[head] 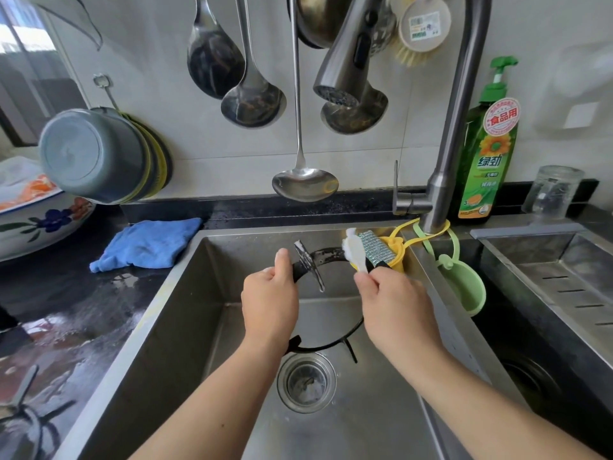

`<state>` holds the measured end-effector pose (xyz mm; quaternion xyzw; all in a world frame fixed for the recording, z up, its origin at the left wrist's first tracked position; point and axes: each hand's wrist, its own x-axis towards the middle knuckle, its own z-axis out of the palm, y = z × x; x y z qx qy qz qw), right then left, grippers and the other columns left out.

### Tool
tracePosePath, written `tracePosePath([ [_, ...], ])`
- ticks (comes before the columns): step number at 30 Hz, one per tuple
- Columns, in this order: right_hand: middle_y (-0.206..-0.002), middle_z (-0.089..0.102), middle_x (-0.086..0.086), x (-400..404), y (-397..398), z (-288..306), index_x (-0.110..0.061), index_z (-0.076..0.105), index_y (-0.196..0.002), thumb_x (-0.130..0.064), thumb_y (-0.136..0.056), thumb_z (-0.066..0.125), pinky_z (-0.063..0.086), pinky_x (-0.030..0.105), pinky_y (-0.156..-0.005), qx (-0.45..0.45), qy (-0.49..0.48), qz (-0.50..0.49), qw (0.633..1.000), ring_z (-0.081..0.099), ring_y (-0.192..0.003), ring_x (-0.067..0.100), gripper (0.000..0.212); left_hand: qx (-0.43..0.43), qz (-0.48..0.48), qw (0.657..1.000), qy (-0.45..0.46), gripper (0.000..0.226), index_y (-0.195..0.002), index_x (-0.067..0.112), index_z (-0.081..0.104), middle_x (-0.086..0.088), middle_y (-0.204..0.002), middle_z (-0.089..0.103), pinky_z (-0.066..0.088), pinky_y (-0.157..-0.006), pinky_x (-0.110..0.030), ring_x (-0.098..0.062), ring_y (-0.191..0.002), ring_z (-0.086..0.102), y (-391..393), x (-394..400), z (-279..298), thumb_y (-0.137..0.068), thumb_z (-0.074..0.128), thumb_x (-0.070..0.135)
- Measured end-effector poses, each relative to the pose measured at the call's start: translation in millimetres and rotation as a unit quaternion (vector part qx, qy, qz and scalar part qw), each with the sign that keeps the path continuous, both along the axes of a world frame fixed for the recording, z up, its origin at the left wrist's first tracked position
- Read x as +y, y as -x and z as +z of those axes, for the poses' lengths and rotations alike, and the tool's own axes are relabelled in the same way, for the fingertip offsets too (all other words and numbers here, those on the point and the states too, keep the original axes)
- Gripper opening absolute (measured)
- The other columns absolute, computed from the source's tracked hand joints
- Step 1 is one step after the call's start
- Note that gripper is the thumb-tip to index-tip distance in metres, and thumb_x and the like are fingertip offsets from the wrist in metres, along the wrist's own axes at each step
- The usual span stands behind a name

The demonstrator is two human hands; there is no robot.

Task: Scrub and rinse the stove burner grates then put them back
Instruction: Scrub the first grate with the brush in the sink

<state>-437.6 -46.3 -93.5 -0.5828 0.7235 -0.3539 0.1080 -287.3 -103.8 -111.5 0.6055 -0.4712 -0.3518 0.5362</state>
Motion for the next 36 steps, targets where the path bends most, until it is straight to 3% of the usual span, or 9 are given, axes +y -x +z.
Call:
tracePosePath([
  [4,-0.061,0.052,0.001,2.7,-15.7,-3.3,-0.019,0.054,-0.070,-0.042,-0.103,0.047,0.030,0.032,-0.048,0.000,0.000,0.090,0.996,0.048,-0.059,0.021,0.041,0.005,0.000,1.000,-0.006,0.067,-0.043,0.019,0.029,0.004,-0.047,0.028,0.027,-0.058,-0.036,-0.020,-0.053,0.027,2.5,2.4,2.3,-0.100,0.051,0.047],
  [9,-0.061,0.049,-0.001,-4.3,5.5,1.1,-0.022,0.043,-0.062,-0.040,-0.104,0.046,0.028,0.031,-0.046,-0.017,-0.005,0.000,1.000,0.047,-0.060,0.021,0.046,0.009,-0.005,1.000,-0.007,0.056,-0.057,0.015,0.033,-0.006,-0.058,0.028,0.027,-0.059,-0.036,-0.021,-0.058,0.026,3.5,1.8,0.3,-0.098,0.051,0.049],
  [13,-0.059,0.051,-0.001,3.3,-14.5,-0.6,-0.020,0.054,-0.068,-0.043,-0.103,0.047,0.031,0.034,-0.049,0.009,-0.004,0.099,0.995,0.048,-0.056,0.020,0.042,-0.009,-0.006,1.000,0.005,0.058,-0.052,0.015,0.037,-0.004,-0.053,0.034,0.031,-0.058,-0.036,-0.021,-0.054,0.030,2.2,1.5,-0.7,-0.098,0.049,0.049],
  [18,-0.060,0.053,0.000,-6.5,10.6,3.3,-0.016,0.054,-0.066,-0.041,-0.104,0.044,0.030,0.031,-0.046,-0.012,-0.008,0.006,1.000,0.048,-0.056,0.020,0.046,-0.058,-0.008,0.998,0.032,0.064,-0.049,0.016,0.030,0.001,-0.049,0.030,0.030,-0.057,-0.037,-0.024,-0.054,0.029,2.5,4.2,0.6,-0.099,0.046,0.052],
  [23,-0.058,0.051,0.002,2.0,-9.3,5.0,-0.015,0.057,-0.068,-0.042,-0.103,0.046,0.031,0.033,-0.051,-0.005,-0.011,0.117,0.993,0.044,-0.055,0.018,0.046,-0.100,0.012,0.994,0.046,0.067,-0.045,0.016,0.040,0.003,-0.040,0.033,0.034,-0.056,-0.036,-0.023,-0.049,0.034,-0.9,5.7,2.5,-0.100,0.047,0.053],
  [26,-0.064,0.059,0.001,-8.1,7.2,2.9,-0.015,0.062,-0.070,-0.043,-0.103,0.045,0.042,0.032,-0.052,-0.004,-0.036,0.048,0.998,0.054,-0.061,0.020,0.046,-0.126,0.024,0.990,0.059,0.068,-0.045,0.016,0.038,0.003,-0.039,0.031,0.031,-0.054,-0.036,-0.021,-0.048,0.032,-4.0,5.2,5.6,-0.100,0.048,0.053],
  [28,-0.074,0.066,0.004,-12.7,18.2,2.3,-0.011,0.066,-0.074,-0.043,-0.103,0.045,0.050,0.038,-0.064,-0.023,-0.056,0.011,0.998,0.059,-0.071,0.026,0.048,-0.154,0.027,0.986,0.065,0.068,-0.046,0.015,0.035,0.002,-0.041,0.030,0.030,-0.052,-0.036,-0.021,-0.047,0.032,-3.9,6.2,6.8,-0.100,0.048,0.054],
  [33,-0.058,0.052,0.001,3.3,-14.8,2.1,-0.016,0.057,-0.068,-0.043,-0.103,0.045,0.033,0.032,-0.050,-0.011,-0.019,0.102,0.995,0.048,-0.056,0.020,0.046,-0.143,0.041,0.988,0.051,0.069,-0.047,0.011,0.033,0.002,-0.042,0.032,0.031,-0.053,-0.036,-0.021,-0.048,0.033,-5.8,5.4,7.2,-0.100,0.048,0.052],
  [36,-0.063,0.053,-0.001,-2.1,-9.0,-4.4,-0.021,0.052,-0.068,-0.042,-0.104,0.044,0.031,0.031,-0.047,0.011,-0.022,0.061,0.998,0.050,-0.059,0.019,0.043,-0.085,0.045,0.995,0.034,0.067,-0.046,0.015,0.029,0.004,-0.042,0.027,0.029,-0.055,-0.036,-0.021,-0.049,0.029,-4.1,3.2,7.6,-0.100,0.050,0.048],
])
